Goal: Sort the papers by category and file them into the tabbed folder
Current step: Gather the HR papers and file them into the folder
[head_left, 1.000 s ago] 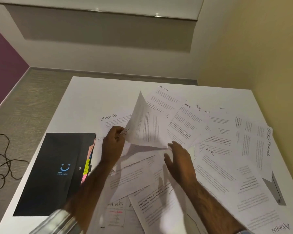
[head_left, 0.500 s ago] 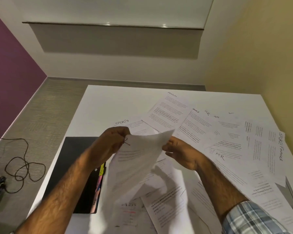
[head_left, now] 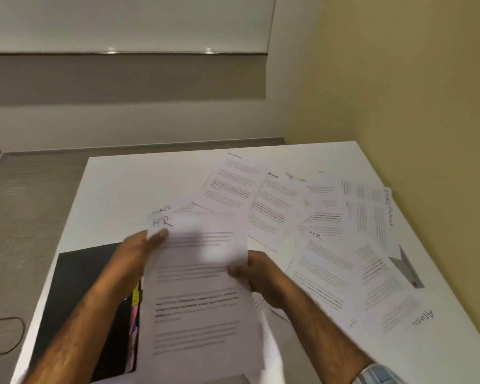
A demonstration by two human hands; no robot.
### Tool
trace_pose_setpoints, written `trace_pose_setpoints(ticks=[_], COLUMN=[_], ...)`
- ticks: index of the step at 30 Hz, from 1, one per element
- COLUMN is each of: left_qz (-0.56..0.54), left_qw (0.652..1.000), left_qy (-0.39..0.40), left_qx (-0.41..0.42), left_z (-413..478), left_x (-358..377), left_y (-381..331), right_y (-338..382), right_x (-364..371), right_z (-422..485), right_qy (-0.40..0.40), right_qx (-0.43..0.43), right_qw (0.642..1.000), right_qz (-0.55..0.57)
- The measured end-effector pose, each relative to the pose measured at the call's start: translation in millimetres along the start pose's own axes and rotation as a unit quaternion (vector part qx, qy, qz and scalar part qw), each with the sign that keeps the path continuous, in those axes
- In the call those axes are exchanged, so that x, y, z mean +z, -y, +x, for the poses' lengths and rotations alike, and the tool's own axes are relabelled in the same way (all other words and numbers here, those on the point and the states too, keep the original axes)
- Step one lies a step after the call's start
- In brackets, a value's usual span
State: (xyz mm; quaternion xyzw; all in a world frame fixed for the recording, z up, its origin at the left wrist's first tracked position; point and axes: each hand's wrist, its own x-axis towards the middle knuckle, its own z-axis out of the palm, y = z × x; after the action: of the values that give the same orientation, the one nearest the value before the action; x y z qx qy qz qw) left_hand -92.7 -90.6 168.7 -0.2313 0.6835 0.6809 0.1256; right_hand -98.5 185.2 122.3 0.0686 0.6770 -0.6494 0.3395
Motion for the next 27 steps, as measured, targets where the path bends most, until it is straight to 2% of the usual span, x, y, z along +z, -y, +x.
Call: trace_pose_setpoints(ticks=[4,7,10,13,17,20,23,27], left_qz=[0.027,-0.047,-0.08,-0.024,-0.007,-0.001,0.014,-0.015], left_qw=[0.996,0.993,0.997,0.993,0.994,0.995,0.996,0.994], left_qy=[-0.067,-0.093,0.01,0.112,0.101,0.071,0.059,0.05], left_qx=[0.042,0.046,0.021,-0.024,-0.048,-0.065,-0.072,-0.091], left_z=[-1.4,-0.1,-3.6,-21.3,-43.3,-52.9,-57.3,-57.5], left_x=[18.1,36.6,48.6,69.0,106.7,132.7,154.1,169.0], left_y=[10.6,10.7,22.2,50.5,79.1,80.0,83.3,91.3], right_y=[-3.5,-15.2,-28.2,-35.0,-48.8,-73.0,-105.2,-135.2], right_x=[-13.3,-16.6,-16.2,-27.9,-58.0,-95.1,-139.2,-174.4], right_z=[-22.3,-35.2,-44.5,-52.2,-67.5,-66.9,-60.2,-57.9], right_qy=[-0.031,-0.044,-0.112,-0.175,-0.233,-0.346,-0.457,-0.481], right_qx=[-0.012,-0.018,-0.031,-0.03,-0.014,0.033,0.107,0.196], right_qw=[0.999,0.997,0.99,0.978,0.969,0.934,0.882,0.833], right_qz=[0.034,0.063,0.08,0.11,0.081,0.082,-0.035,-0.191])
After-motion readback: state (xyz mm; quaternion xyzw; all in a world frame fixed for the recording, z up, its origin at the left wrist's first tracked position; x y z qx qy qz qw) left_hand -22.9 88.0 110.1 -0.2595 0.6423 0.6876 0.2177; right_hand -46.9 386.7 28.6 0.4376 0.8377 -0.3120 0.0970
